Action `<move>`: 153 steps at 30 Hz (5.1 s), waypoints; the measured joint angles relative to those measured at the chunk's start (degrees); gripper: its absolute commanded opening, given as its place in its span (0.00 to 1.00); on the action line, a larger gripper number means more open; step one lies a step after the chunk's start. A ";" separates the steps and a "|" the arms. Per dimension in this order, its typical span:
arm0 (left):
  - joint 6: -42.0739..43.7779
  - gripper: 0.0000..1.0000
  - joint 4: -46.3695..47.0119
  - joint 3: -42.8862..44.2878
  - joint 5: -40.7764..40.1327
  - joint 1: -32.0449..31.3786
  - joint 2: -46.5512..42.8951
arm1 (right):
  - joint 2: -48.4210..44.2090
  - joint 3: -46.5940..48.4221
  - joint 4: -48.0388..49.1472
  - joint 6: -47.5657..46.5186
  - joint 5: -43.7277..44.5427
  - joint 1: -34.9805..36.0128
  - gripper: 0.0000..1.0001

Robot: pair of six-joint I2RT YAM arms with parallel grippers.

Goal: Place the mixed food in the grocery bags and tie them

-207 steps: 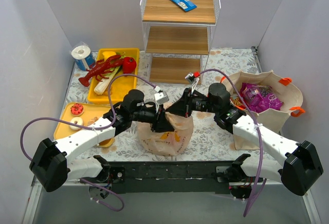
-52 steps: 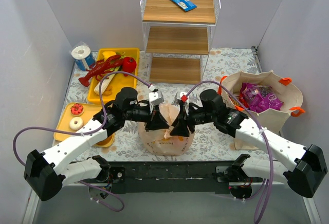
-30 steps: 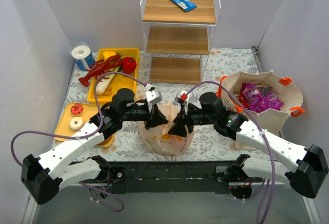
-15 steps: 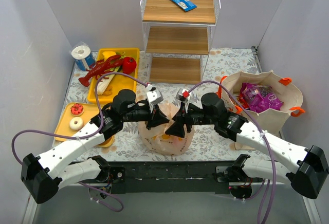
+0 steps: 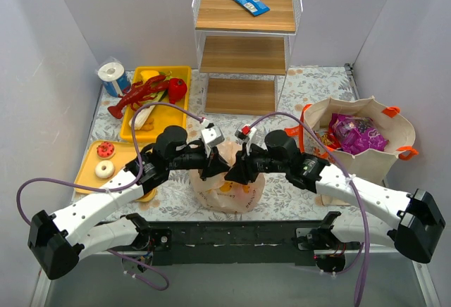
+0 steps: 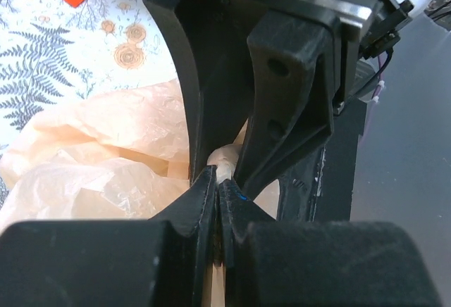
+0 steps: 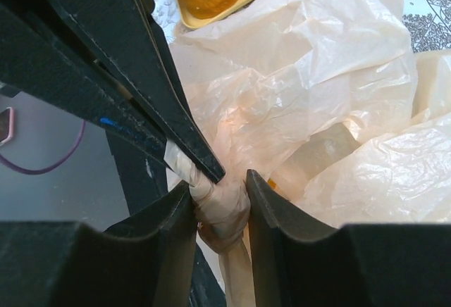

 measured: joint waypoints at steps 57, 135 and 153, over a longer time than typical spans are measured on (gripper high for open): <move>6.97 0.58 1.42 5.31 -6.64 -6.36 5.40 | -5.64 11.39 -25.20 -14.51 19.82 7.85 0.01; 2.36 0.00 4.31 -0.31 6.88 -2.99 -1.03 | -7.43 21.68 -33.44 -14.86 9.38 4.55 0.54; 5.11 0.00 4.92 -2.05 -6.38 -7.41 -4.00 | -4.20 16.68 -37.48 -13.94 -4.09 -8.94 0.11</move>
